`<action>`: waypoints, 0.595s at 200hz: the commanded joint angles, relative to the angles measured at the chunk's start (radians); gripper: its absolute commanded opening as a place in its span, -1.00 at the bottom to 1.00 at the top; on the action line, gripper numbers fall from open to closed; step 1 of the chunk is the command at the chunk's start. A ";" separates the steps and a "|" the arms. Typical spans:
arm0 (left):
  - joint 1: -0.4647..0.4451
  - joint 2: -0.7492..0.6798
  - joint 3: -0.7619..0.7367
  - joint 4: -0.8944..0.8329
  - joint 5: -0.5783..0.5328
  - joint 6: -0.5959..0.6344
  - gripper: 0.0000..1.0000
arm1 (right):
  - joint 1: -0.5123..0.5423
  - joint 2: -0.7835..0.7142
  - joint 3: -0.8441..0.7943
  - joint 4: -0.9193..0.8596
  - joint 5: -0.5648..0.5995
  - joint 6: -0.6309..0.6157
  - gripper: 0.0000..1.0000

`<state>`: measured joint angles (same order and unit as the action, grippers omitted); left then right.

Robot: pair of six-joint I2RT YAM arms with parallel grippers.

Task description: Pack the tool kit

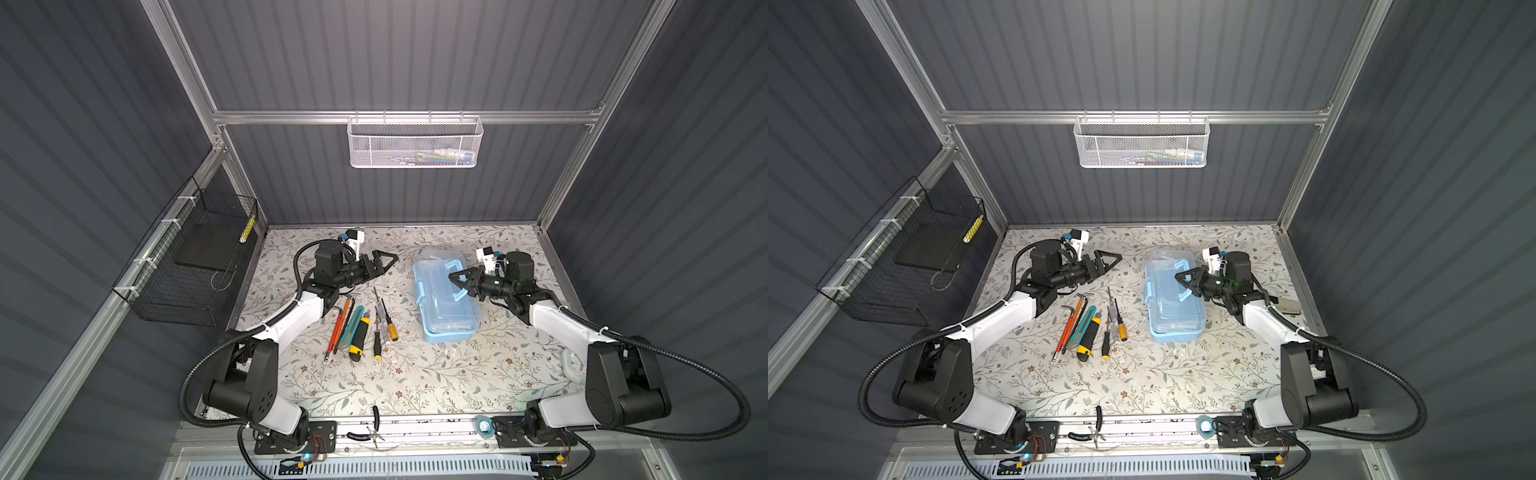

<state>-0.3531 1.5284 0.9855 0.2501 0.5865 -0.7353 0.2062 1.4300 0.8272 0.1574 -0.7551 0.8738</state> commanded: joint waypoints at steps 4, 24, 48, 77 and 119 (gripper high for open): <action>-0.003 0.076 0.053 -0.170 -0.001 0.084 0.99 | 0.061 0.008 0.084 -0.239 0.126 -0.159 -1.00; -0.021 0.092 0.067 -0.183 -0.005 0.121 0.99 | 0.099 0.037 0.098 -0.273 0.183 -0.177 -1.00; -0.034 0.083 0.070 -0.195 -0.021 0.146 0.99 | 0.110 0.070 0.105 -0.312 0.232 -0.176 -1.00; -0.041 0.081 0.066 -0.184 -0.017 0.139 0.99 | 0.095 0.059 0.045 -0.167 0.137 -0.100 -1.00; -0.078 0.103 0.087 -0.163 -0.006 0.131 0.99 | 0.031 0.069 -0.025 0.199 -0.150 0.140 -1.00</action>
<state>-0.4107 1.6253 1.0286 0.0902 0.5678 -0.6270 0.2745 1.4876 0.8368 0.1150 -0.7006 0.8196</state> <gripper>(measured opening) 0.997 0.145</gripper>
